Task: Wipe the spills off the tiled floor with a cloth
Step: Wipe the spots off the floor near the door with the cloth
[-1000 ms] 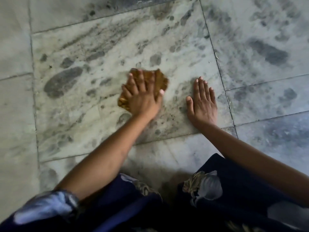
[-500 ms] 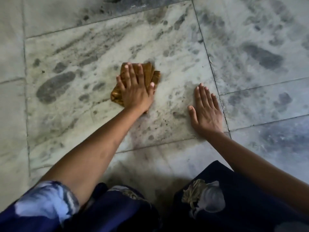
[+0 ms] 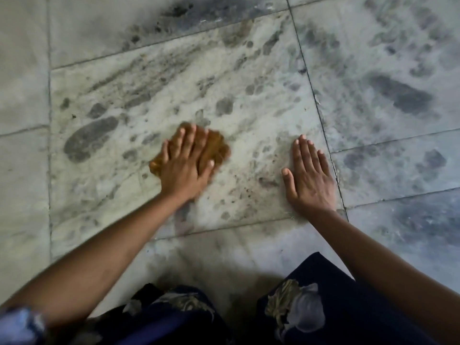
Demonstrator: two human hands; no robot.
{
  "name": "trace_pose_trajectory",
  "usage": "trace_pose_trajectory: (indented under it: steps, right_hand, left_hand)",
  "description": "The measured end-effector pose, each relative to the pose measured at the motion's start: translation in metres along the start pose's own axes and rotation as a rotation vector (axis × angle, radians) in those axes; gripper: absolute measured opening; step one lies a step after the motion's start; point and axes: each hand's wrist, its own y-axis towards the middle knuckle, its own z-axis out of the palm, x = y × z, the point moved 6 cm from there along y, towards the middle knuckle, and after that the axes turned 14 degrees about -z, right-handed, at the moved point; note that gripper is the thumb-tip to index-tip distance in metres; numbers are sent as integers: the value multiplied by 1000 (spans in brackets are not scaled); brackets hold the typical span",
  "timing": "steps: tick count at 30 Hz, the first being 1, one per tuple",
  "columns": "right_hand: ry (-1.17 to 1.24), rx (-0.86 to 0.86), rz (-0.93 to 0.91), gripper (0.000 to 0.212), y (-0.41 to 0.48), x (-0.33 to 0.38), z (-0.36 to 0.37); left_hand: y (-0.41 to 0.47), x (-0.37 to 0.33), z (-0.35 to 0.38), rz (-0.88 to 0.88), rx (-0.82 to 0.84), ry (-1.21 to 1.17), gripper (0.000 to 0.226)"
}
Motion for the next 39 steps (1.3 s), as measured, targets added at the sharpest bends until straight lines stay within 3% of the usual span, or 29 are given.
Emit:
trace_pose_trajectory:
  steps: [2,4,9,13,15,19,22,24,27,30,34,36,39]
  right_hand:
    - [-5,-2,-2,69,1,-1,-1]
    - [-6,16,-15,69,2,1,-1]
    - [-24,21,-11,69,1,0,-1]
    - [-25,25,-13,70,1,1,-2]
    - [-20,19,-8,69,1,0,-2]
    - [-10,14,-7,69,-1,0,-1]
    - [-9,7,-5,68,0,0,-1]
    - [-11,15,-10,68,0,0,-1]
    - [-10,11,-12,68,0,0,-2]
    - [-7,10,-17,68,0,0,-1]
    - [-10,3,-9,69,-1,0,-1]
    - [-10,6,-9,70,-2,0,-1]
    - [-18,9,-12,70,-2,1,0]
  left_hand:
    - [46,-15,-11,-117,34,-14,65]
    - [71,-44,-20,-126,70,-35,64]
    - [10,-101,-10,216,-9,-48,68]
    - [-72,-58,15,443,-15,-6,66]
    - [-81,-11,22,371,3,11,64]
    - [-18,62,11,7,44,-12,74]
    - [56,66,-12,-265,36,-72,66]
    - [92,36,-21,-278,66,-69,63]
    - [94,-33,-25,-67,53,-24,67]
    - [36,-76,-15,209,0,0,69]
    - [-55,-49,7,523,-93,3,65]
    - [-61,-4,13,451,-101,-19,63]
    - [-20,44,1,34,-59,-83,69]
